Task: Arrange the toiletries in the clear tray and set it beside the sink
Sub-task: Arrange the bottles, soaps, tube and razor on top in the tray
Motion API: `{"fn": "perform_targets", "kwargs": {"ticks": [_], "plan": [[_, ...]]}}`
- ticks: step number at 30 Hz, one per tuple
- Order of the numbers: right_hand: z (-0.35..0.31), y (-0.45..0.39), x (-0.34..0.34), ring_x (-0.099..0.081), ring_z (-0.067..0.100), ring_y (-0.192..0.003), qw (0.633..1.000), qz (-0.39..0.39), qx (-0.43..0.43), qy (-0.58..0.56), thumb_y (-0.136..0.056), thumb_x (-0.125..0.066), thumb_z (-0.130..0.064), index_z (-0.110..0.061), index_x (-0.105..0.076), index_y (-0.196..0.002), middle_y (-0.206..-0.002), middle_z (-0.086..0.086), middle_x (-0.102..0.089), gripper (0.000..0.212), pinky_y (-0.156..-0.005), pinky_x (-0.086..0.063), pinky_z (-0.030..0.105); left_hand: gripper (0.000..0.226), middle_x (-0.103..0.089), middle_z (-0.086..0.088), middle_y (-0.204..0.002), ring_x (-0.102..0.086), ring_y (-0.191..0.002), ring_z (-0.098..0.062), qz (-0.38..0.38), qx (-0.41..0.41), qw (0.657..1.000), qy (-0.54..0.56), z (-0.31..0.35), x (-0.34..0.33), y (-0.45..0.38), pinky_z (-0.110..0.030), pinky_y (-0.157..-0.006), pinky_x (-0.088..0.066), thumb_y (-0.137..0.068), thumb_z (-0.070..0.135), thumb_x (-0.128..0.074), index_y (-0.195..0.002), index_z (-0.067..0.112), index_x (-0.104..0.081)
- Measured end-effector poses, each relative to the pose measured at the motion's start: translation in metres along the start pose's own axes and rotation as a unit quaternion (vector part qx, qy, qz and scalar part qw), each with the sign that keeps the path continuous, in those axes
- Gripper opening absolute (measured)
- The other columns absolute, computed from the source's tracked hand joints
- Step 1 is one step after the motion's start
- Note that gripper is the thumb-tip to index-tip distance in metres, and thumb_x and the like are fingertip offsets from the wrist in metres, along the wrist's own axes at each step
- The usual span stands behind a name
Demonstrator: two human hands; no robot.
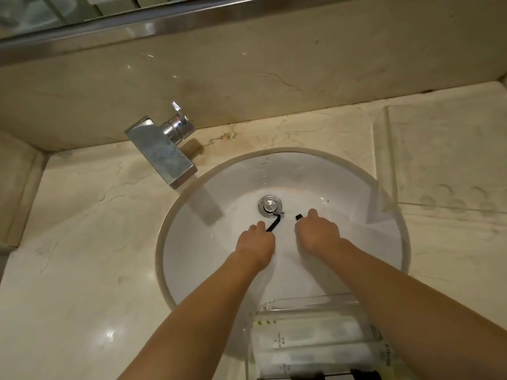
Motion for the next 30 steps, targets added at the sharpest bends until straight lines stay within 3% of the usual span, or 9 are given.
{"fn": "perform_targets", "kwargs": {"ticks": [4, 11, 16, 18, 20, 23, 26, 28, 30], "plan": [[0.003, 0.004, -0.006, -0.053, 0.034, -0.114, 0.999, -0.047, -0.006, 0.023, -0.088, -0.049, -0.007, -0.011, -0.056, -0.123, -0.125, 0.013, -0.048, 0.035, -0.087, -0.042, 0.034, 0.039, -0.05, -0.015, -0.12, -0.055, -0.106, -0.036, 0.018, 0.013, 1.0, 0.016, -0.004, 0.004, 0.004, -0.036, -0.083, -0.044, -0.086, -0.003, -0.047, -0.123, 0.008, -0.052], [0.003, 0.018, -0.014, -0.048, 0.026, -0.085, 0.995, -0.074, 0.056, 0.029, -0.088, -0.041, -0.003, -0.014, -0.049, -0.114, -0.104, 0.007, -0.05, 0.03, -0.073, -0.038, 0.033, 0.027, -0.059, -0.011, -0.111, -0.057, -0.1, -0.033, 0.027, 0.104, 0.976, 0.187, -0.015, 0.005, 0.015, -0.035, -0.075, -0.043, -0.086, 0.005, -0.046, -0.11, 0.013, -0.054], [0.011, 0.024, -0.005, -0.053, 0.028, -0.086, 0.991, -0.061, 0.028, -0.115, -0.083, -0.044, -0.006, -0.017, -0.046, -0.104, -0.104, 0.01, -0.056, 0.024, -0.073, -0.042, 0.035, 0.024, -0.058, -0.008, -0.102, -0.054, -0.087, -0.029, 0.046, 0.141, 0.938, 0.312, -0.019, 0.013, 0.025, -0.033, -0.07, -0.043, -0.082, 0.006, -0.049, -0.103, 0.018, -0.05], [0.011, 0.027, 0.003, -0.051, 0.026, -0.076, 0.973, -0.05, 0.031, -0.225, -0.084, -0.048, -0.008, -0.021, -0.042, -0.101, -0.093, 0.009, -0.053, 0.023, -0.067, -0.042, 0.033, 0.024, -0.062, -0.009, -0.105, -0.059, -0.092, -0.03, 0.054, 0.147, 0.923, 0.351, -0.019, 0.019, 0.03, -0.036, -0.076, -0.05, -0.083, 0.008, -0.053, -0.103, 0.02, -0.05], [0.01, 0.035, 0.015, -0.051, 0.023, -0.066, 0.941, -0.042, 0.033, -0.334, -0.086, -0.051, -0.007, -0.023, -0.04, -0.12, -0.088, 0.008, -0.05, 0.039, -0.06, -0.044, 0.029, 0.024, -0.064, -0.01, -0.107, -0.062, -0.097, -0.031, 0.059, 0.151, 0.907, 0.39, -0.019, 0.025, 0.036, -0.04, -0.083, -0.054, -0.083, 0.009, -0.057, -0.104, 0.021, -0.053], [0.005, 0.052, 0.034, -0.055, 0.022, -0.06, 0.899, -0.019, 0.039, -0.436, -0.086, -0.055, -0.005, -0.031, -0.024, -0.145, -0.105, 0.008, -0.05, 0.071, -0.053, -0.043, 0.028, 0.016, -0.068, -0.009, -0.098, -0.065, -0.095, -0.031, 0.08, 0.148, 0.887, 0.431, -0.017, 0.038, 0.049, -0.041, -0.082, -0.056, -0.082, 0.006, -0.06, -0.086, 0.022, -0.056], [0.001, 0.072, 0.05, -0.057, 0.02, -0.052, 0.867, 0.003, 0.058, -0.495, -0.085, -0.056, -0.002, -0.022, -0.037, -0.135, -0.084, 0.01, -0.059, 0.057, -0.049, -0.044, 0.028, 0.023, -0.061, -0.004, -0.078, -0.064, -0.087, -0.03, 0.103, 0.143, 0.874, 0.453, -0.014, 0.052, 0.066, -0.04, -0.08, -0.055, -0.082, 0.002, -0.059, -0.072, 0.022, -0.056], [0.001, 0.087, 0.058, -0.059, 0.02, -0.051, 0.842, 0.01, 0.06, -0.536, -0.086, -0.057, -0.003, -0.017, -0.045, -0.126, -0.072, 0.012, -0.06, 0.044, -0.05, -0.046, 0.029, 0.021, -0.06, -0.005, -0.079, -0.061, -0.082, -0.029, 0.118, 0.139, 0.865, 0.467, -0.012, 0.06, 0.079, -0.038, -0.079, -0.054, -0.082, 0.001, -0.057, -0.075, 0.021, -0.058], [0.004, 0.104, 0.064, -0.059, 0.022, -0.052, 0.816, 0.018, 0.06, -0.575, -0.088, -0.057, -0.003, -0.012, -0.049, -0.119, -0.073, 0.013, -0.061, 0.034, -0.052, -0.049, 0.029, 0.021, -0.062, -0.008, -0.08, -0.06, -0.079, -0.029, 0.136, 0.132, 0.855, 0.482, -0.008, 0.069, 0.092, -0.036, -0.075, -0.053, -0.081, 0.001, -0.056, -0.076, 0.021, -0.06]]}}
Point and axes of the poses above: each hand's wrist, its own y-axis away from the middle knuckle, its own x-axis out of the back of the hand, z = x × y, the point moved 6 cm from there along -y, towards the middle knuckle
